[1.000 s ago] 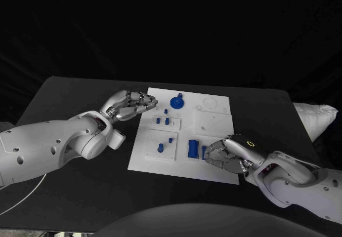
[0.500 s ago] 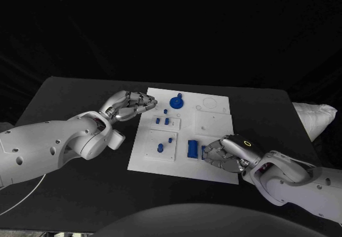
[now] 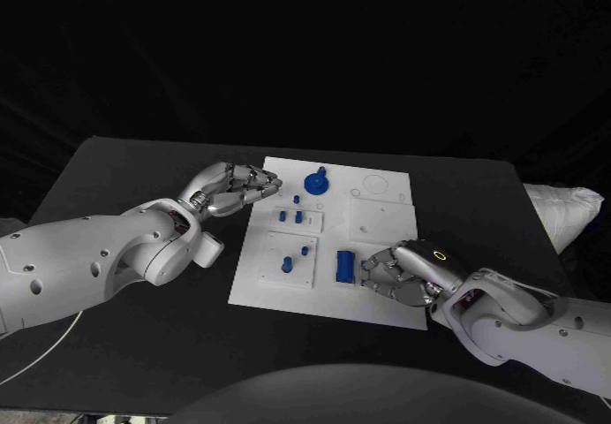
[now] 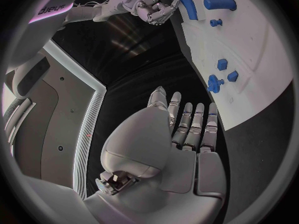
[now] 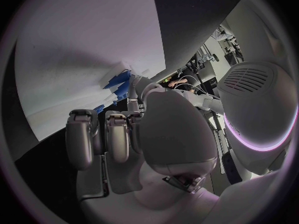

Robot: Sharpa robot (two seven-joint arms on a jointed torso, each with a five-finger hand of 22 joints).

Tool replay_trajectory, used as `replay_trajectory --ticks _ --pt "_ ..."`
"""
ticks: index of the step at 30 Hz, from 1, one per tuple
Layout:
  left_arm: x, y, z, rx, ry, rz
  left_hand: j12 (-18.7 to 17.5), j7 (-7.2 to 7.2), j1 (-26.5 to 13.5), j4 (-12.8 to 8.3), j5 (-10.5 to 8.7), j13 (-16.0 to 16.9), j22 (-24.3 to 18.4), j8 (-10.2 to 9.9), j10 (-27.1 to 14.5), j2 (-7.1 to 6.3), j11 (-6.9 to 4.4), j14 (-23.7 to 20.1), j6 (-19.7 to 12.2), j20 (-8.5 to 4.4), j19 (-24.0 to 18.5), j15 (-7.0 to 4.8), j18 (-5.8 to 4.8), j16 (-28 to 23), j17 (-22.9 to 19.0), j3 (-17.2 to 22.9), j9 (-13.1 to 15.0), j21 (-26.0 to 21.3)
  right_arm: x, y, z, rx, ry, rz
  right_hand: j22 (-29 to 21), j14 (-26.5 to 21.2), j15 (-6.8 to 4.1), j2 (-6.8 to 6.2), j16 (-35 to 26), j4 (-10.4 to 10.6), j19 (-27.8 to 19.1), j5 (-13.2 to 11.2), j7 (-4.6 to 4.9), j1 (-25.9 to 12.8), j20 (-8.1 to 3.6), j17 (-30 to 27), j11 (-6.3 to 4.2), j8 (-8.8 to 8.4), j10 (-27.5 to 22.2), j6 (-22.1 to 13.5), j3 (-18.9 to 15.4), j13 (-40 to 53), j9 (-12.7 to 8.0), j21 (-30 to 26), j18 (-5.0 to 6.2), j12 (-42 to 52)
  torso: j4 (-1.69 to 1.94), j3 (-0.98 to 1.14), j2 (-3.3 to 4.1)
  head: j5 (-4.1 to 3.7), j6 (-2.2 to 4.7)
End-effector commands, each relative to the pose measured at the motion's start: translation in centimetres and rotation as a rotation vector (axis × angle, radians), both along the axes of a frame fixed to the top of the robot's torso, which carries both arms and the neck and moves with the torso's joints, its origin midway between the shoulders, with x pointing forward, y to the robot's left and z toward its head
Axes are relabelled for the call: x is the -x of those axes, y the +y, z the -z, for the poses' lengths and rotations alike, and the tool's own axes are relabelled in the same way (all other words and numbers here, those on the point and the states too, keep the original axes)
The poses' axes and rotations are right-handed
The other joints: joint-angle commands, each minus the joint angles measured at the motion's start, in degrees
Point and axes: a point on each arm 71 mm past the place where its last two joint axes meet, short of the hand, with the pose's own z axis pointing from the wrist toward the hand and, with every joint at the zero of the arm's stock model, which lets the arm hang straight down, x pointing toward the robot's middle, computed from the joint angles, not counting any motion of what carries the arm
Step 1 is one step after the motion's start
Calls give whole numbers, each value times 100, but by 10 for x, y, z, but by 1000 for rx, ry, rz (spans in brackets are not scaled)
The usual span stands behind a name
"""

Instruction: Assemble the parts on the task board

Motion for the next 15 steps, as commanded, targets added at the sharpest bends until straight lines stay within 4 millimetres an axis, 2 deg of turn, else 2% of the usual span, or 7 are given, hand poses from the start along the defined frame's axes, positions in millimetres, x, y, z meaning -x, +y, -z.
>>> replay_trajectory --ticks 1,8,14,15 --pt "1 -3 0 3 3 18 26 -4 62 1 23 5 9 23 47 2 -6 53 43 1 33 1 75 38 5 -9 5 39 -2 -2 2 9 14 25 1333 587 23 52 20 -3 315 -123 3 20 6 1509 42 46 597 -63 62 1510 18 -33 9 22 1 0 -1 -7 0" --pt "1 -3 0 -1 7 21 25 1 66 2 27 5 8 26 53 6 0 56 46 0 33 7 77 39 5 -7 5 40 -2 -3 4 13 41 40 1320 587 25 93 20 -19 293 -545 0 28 15 1509 45 99 597 -108 97 1510 7 -68 18 22 -2 0 0 -7 0" --pt "3 -3 5 -4 20 23 24 4 72 1 30 4 8 28 59 10 5 58 48 0 33 11 80 40 4 -4 5 41 -3 -5 7 14 87 63 1296 587 15 144 20 -7 249 -1024 -16 54 9 1509 35 122 597 -109 118 1510 -60 -139 37 22 1 -1 -1 -12 0" --pt "3 -3 5 -4 21 23 24 4 72 1 30 4 8 28 59 10 5 58 48 0 33 11 80 40 4 -4 5 41 -3 -5 7 14 89 65 1295 587 15 147 20 -7 248 -1035 -16 56 9 1509 36 123 597 -110 119 1510 -62 -142 38 22 1 -1 -1 -11 0"
